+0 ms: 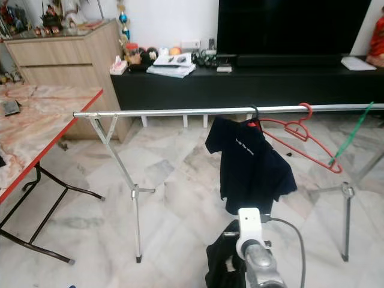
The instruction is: Hang hanger
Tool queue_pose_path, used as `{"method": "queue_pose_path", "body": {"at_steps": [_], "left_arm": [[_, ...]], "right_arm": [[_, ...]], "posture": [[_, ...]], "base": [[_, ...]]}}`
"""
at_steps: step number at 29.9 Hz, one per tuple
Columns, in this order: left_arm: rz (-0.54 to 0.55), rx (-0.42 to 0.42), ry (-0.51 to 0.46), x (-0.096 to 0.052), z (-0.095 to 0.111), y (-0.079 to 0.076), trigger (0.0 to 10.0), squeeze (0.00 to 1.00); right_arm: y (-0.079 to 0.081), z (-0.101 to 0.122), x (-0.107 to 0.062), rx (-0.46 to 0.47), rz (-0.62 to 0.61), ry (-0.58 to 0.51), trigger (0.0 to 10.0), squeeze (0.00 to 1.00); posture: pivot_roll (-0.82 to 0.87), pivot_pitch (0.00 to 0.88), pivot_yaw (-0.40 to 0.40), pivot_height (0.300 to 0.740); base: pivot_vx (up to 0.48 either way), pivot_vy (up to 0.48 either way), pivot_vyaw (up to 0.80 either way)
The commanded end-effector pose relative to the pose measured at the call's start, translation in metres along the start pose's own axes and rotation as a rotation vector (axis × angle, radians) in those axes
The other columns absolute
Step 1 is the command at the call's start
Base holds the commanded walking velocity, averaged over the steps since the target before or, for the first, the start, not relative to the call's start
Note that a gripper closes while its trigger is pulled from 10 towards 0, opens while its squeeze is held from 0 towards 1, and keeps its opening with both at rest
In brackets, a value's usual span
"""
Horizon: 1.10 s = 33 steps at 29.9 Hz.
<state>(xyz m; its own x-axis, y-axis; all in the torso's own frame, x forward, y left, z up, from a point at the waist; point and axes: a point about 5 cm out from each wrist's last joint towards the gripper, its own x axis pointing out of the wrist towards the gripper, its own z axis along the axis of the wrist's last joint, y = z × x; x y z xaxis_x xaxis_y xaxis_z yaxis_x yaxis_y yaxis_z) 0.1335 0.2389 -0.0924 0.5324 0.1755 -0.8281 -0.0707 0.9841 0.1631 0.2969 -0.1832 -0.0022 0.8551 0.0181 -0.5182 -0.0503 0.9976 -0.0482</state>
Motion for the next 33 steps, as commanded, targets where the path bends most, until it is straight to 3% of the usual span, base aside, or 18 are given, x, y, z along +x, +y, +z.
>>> {"method": "queue_pose_path", "body": {"at_steps": [1,25,33], "left_arm": [[0.01,0.016,0.017,-0.0006,-0.0024,0.0051,10.0,0.0],[0.011,0.015,0.019,-0.001,-0.0035,0.0055,10.0,0.0],[0.012,-0.015,-0.01,-0.0012,-0.0017,0.0054,10.0,0.0]], "right_arm": [[0.0052,0.0086,0.0022,0.01,0.012,-0.034,10.0,0.0],[0.0058,0.009,0.0022,0.013,0.013,-0.039,10.0,0.0],[0.006,0.0092,0.0022,0.015,0.012,-0.042,10.0,0.0]], "posture": [[0.06,0.021,0.032,0.74],[0.06,0.022,0.032,0.74],[0.06,0.023,0.032,0.74]], "base": [[-0.266,0.0,0.0],[-0.268,0.0,0.0],[0.0,0.0,0.0]]}}
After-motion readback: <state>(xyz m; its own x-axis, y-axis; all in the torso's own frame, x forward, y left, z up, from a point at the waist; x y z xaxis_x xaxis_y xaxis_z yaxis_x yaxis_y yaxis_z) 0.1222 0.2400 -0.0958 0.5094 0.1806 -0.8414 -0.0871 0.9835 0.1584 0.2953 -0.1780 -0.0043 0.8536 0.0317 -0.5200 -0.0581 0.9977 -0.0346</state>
